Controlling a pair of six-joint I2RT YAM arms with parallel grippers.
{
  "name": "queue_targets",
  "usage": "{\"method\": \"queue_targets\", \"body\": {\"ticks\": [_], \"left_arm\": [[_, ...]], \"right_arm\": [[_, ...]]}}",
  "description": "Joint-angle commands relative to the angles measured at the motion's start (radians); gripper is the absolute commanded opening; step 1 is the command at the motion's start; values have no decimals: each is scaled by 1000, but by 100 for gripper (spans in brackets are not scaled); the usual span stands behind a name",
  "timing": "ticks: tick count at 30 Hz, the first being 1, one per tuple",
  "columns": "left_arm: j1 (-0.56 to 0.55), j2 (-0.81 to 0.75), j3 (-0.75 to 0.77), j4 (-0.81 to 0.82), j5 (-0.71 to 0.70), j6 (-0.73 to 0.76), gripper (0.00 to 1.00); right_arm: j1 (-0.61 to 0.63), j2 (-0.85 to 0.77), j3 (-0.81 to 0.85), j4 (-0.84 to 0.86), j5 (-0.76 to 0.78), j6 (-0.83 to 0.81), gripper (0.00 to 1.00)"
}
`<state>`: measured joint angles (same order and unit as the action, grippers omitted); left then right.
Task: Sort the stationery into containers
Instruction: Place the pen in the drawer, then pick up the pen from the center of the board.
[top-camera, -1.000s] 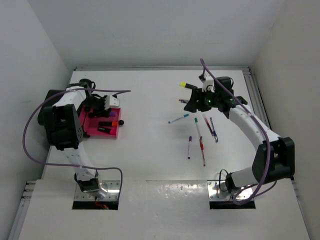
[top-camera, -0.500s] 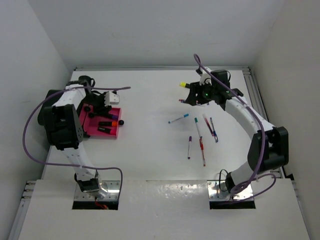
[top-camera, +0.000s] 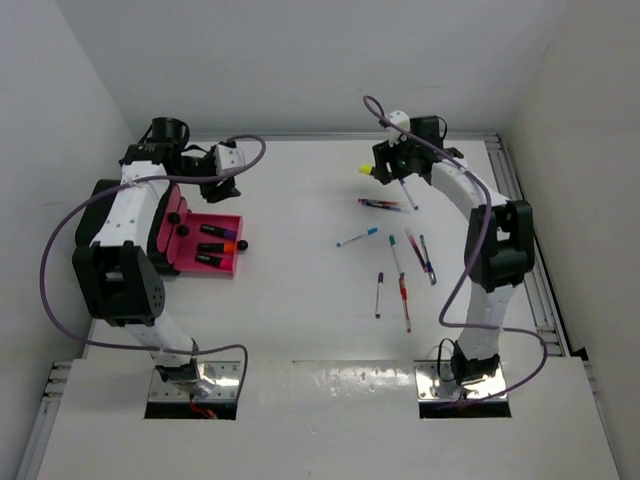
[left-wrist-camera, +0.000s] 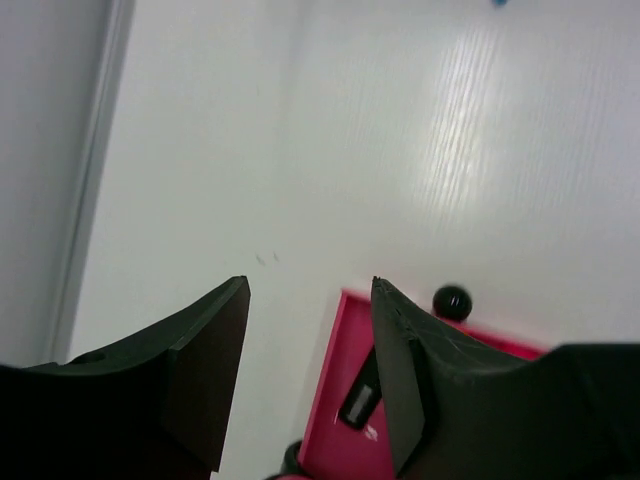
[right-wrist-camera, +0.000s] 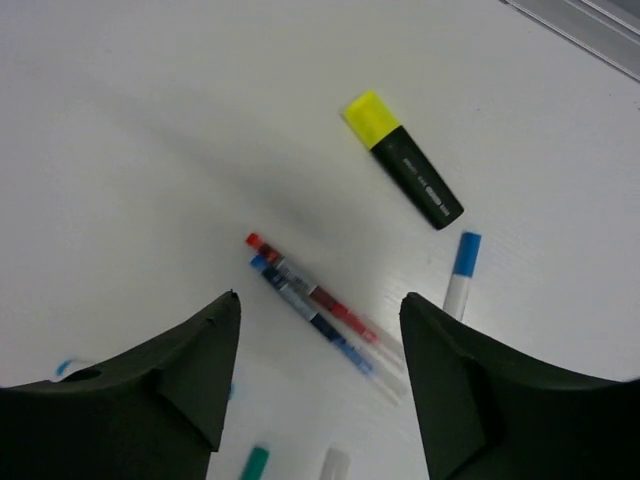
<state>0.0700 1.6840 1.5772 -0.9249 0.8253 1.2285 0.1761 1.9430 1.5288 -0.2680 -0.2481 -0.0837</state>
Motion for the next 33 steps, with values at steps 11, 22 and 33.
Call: {"method": "queue_targets", "body": {"ticks": [11,22,33], "left_arm": [[-105,-182,-129,152,136,-271,60],[-121,-178,-163,190,118,-313,60],[-128,-149,-132,205,101,-392,60]], "right_arm": [[-38,332,225,156,-56,-145,80],[-49,461,295,251,-22,-169,88],[-46,543,388,204,-43,-194,73]]}}
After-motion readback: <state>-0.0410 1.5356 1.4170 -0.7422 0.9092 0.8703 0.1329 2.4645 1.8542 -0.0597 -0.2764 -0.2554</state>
